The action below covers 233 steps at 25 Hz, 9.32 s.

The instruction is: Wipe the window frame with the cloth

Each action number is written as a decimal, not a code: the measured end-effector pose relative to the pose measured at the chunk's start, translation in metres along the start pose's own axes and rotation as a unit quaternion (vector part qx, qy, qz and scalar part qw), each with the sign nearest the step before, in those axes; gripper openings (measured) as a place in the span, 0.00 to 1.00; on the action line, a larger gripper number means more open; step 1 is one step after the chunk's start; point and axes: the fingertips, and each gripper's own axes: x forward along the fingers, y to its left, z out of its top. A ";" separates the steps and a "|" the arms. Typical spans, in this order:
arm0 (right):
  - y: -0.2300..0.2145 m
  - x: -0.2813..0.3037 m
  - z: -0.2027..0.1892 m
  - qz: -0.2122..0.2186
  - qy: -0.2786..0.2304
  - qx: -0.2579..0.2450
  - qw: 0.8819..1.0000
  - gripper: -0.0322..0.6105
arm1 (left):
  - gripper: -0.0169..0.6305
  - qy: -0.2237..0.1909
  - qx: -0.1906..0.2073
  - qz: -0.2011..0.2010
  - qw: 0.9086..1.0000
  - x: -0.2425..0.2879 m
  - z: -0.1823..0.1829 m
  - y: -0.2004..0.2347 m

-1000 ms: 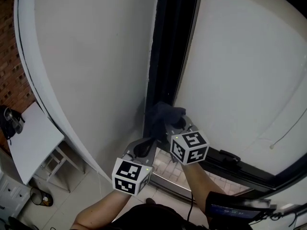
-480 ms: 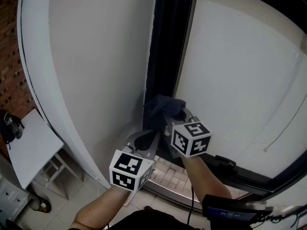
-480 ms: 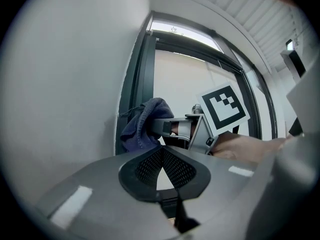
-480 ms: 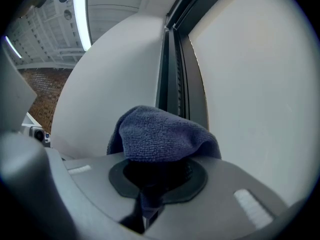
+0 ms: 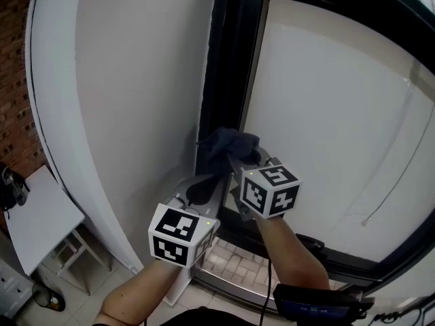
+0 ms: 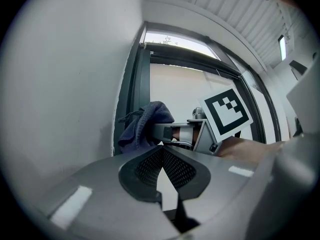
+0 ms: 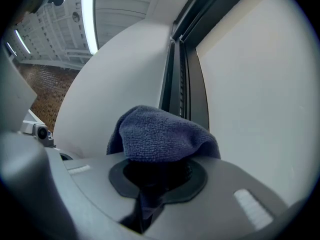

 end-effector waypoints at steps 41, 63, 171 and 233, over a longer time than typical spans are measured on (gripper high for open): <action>-0.017 0.024 0.225 -0.022 -0.113 -0.123 0.986 0.13 | 0.02 -0.106 0.046 0.061 0.991 0.033 0.179 0.053; -0.030 0.034 0.332 -0.070 -0.164 -0.160 0.971 0.13 | 0.02 -0.158 0.055 0.065 0.984 0.038 0.264 0.059; -0.092 -0.159 0.409 -0.156 -0.248 -0.171 0.941 0.13 | 0.02 -0.172 0.067 0.015 0.983 0.100 0.275 -0.102; -0.233 -0.466 0.425 -0.261 -0.251 -0.229 0.904 0.13 | 0.02 -0.177 0.049 -0.132 0.974 0.189 0.285 -0.421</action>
